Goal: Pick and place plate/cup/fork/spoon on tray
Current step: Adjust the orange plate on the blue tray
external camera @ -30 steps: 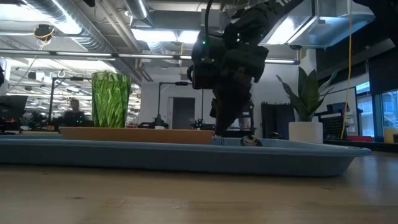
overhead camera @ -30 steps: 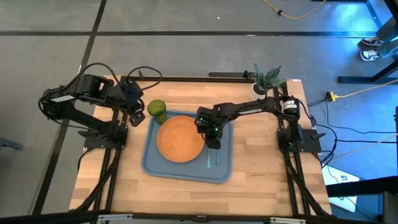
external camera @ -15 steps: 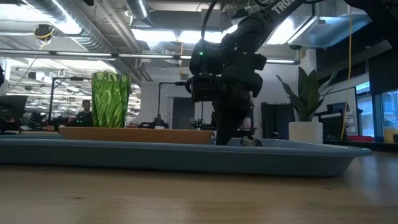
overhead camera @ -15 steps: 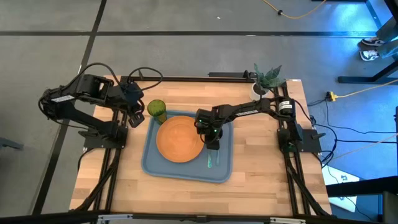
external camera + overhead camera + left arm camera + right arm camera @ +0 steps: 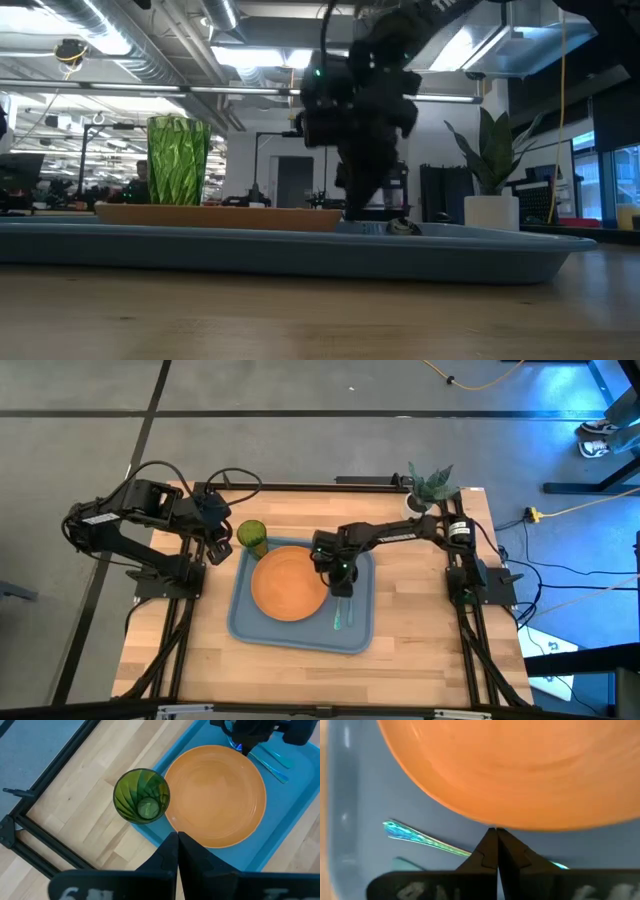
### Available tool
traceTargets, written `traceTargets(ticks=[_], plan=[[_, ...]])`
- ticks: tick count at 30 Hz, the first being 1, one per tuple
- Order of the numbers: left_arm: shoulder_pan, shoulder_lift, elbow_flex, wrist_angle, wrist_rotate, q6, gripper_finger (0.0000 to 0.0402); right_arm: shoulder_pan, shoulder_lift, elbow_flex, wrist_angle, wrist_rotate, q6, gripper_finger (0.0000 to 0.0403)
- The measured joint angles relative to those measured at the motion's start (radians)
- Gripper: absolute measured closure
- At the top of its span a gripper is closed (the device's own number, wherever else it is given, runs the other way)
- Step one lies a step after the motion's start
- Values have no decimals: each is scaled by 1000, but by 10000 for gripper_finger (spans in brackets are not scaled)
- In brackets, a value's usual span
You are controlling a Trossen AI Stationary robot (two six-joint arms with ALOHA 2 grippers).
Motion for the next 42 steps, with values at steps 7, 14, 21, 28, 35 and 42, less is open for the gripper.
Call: traceTargets(ticks=[7,14,21,28,35,42], plan=[[-11,-1,-5,-15,-1,-31,401,-1,-3,178,-197,0,-28,402],[-103,-16,-43,-18,26,-63,401,3,-52,270,-345,4,-38,402],[-231,-62,-143,-17,44,-199,401,35,-114,271,-439,78,-6,402],[-342,-79,-239,3,37,-348,401,63,-50,226,-52,24,3,402],[-362,-79,-241,54,31,-418,401,69,83,214,11,17,-3,402],[-362,-79,-241,75,18,-418,401,91,138,213,-53,-9,-34,402]])
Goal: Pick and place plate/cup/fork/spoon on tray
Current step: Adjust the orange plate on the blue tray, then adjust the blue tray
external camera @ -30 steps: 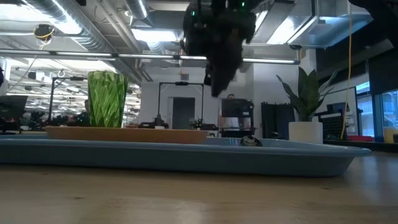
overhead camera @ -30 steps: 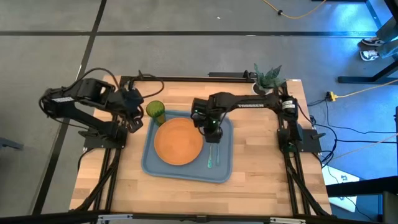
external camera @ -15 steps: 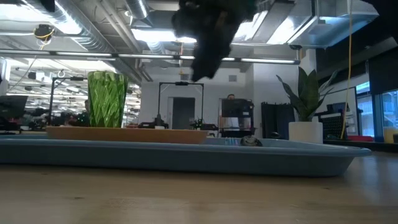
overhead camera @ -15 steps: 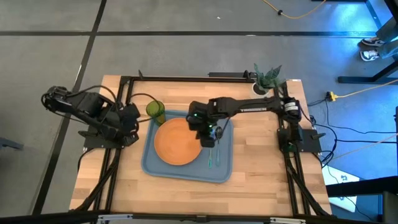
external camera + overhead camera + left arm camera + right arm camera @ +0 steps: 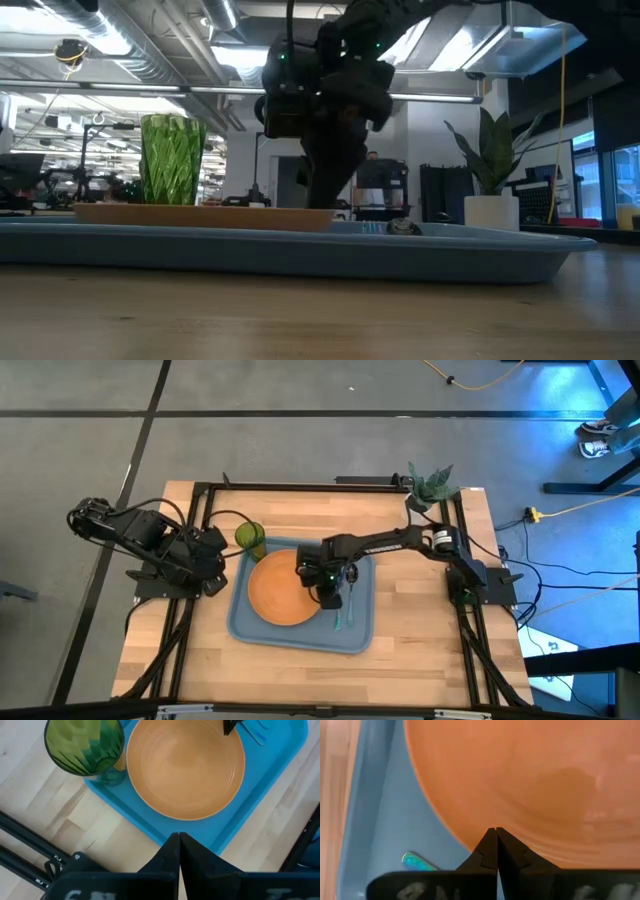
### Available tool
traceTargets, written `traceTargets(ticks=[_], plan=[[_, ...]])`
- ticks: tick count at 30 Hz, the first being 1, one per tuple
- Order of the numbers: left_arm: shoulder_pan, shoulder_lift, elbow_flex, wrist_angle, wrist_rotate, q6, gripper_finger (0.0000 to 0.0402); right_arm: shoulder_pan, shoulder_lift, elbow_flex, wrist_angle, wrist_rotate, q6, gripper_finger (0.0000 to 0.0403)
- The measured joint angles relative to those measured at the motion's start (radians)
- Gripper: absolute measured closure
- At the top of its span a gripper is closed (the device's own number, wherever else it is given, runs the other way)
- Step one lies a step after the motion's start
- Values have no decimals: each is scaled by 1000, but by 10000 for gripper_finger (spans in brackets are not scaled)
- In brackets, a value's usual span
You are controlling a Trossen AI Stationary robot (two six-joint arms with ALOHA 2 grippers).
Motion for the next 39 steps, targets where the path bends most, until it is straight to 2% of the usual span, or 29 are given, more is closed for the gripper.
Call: traceTargets(ticks=[15,24,27,30,34,39], plan=[[0,0,0,0,-16,0,401,5,-8,20,-196,1,-54,402],[-35,0,0,-1,-36,-6,401,-6,-12,297,-365,57,-130,402],[-77,-1,-18,9,-49,-69,401,-22,-14,389,-488,73,-127,402],[-147,0,-89,36,-47,-138,401,-35,-17,438,-624,131,-127,402],[-243,1,-210,161,-46,-202,402,-56,-73,409,-697,158,-127,402],[-314,1,-318,317,-66,-234,401,-82,-242,260,-649,142,-62,402]])
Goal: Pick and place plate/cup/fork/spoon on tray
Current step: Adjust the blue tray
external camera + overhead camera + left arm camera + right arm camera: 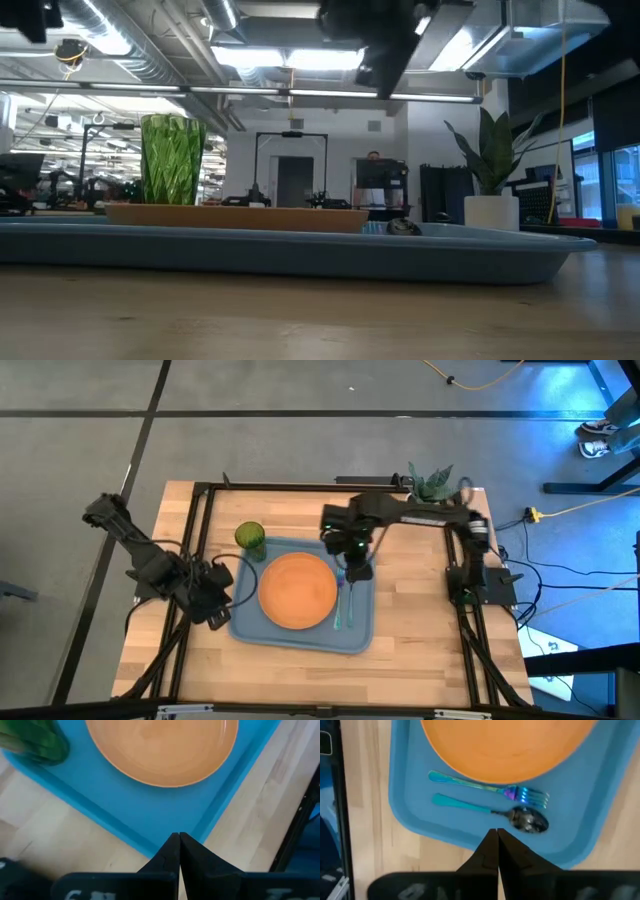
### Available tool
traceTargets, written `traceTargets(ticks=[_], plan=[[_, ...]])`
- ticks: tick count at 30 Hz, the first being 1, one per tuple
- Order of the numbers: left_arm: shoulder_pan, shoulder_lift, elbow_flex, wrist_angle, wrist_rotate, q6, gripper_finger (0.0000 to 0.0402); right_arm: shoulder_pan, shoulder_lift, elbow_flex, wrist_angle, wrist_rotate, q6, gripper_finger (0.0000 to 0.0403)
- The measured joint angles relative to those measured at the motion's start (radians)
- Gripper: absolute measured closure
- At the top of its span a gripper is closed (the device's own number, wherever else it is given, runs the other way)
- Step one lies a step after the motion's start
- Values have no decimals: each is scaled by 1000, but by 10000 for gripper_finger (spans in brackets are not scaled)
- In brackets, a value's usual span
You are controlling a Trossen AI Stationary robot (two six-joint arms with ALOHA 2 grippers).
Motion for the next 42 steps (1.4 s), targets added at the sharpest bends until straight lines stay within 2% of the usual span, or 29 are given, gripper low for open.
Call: traceTargets(ticks=[5,9,12,15,19,25,31,36,42], plan=[[-28,0,-105,130,7,-20,402,-2,-207,-296,177,-4,146,402],[-31,0,-197,244,8,-28,402,-2,-339,-570,420,-4,286,402],[-30,0,-271,359,5,-30,402,-2,-380,-724,605,-4,400,401],[-19,22,-343,510,6,-29,402,4,-379,-824,713,0,467,397],[-8,61,-402,611,25,-30,402,23,-372,-927,774,0,530,396],[-8,132,-427,611,64,-45,402,43,-372,-1026,876,-4,580,397],[-8,142,-429,610,63,-56,401,43,-372,-1107,1038,-1,597,396],[-9,142,-429,611,63,-85,402,39,-372,-1142,1057,71,618,396],[-8,142,-429,615,65,-86,402,28,-372,-1158,1047,77,620,395]])
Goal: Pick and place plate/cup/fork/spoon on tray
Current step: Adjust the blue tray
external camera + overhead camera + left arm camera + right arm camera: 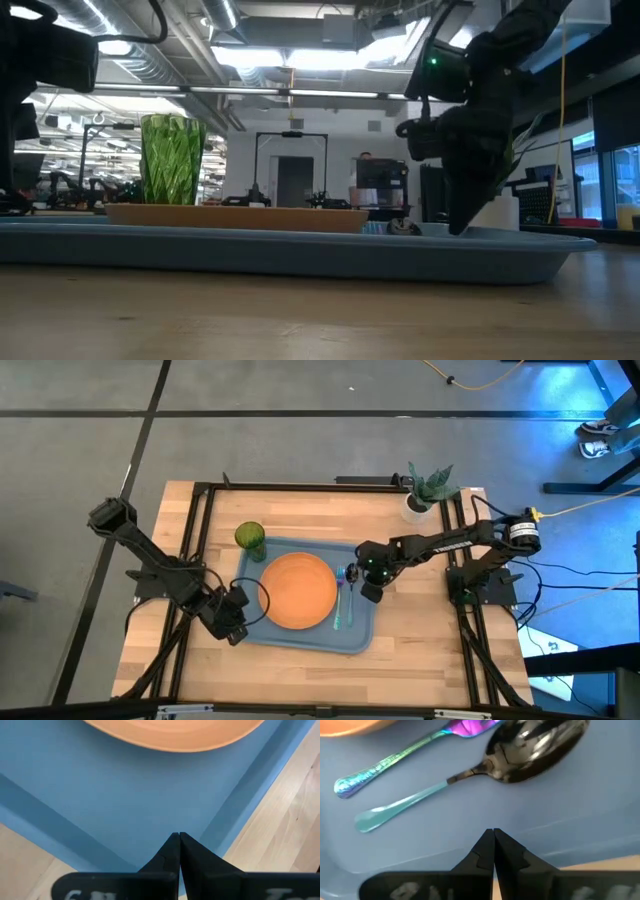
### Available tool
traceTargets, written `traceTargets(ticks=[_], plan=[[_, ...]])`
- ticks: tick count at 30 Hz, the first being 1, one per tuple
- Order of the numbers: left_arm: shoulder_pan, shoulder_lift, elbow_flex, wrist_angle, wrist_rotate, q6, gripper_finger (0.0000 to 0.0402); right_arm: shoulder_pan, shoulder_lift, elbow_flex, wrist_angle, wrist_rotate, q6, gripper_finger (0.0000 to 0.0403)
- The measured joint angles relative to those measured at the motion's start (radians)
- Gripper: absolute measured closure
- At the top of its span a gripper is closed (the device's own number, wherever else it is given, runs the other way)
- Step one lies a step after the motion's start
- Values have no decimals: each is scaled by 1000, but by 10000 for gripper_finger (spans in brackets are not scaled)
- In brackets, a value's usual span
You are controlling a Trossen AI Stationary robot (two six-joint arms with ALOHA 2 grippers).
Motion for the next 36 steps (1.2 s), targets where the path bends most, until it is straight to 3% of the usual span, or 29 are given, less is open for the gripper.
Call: traceTargets(ticks=[16,28,36], plan=[[0,0,0,34,2,-4,402,-94,0,2,-66,80,-61,395],[0,0,0,34,2,-2,402,-182,0,0,-99,172,-231,395],[0,0,1,34,2,-1,402,-240,0,0,-67,178,-284,395]])
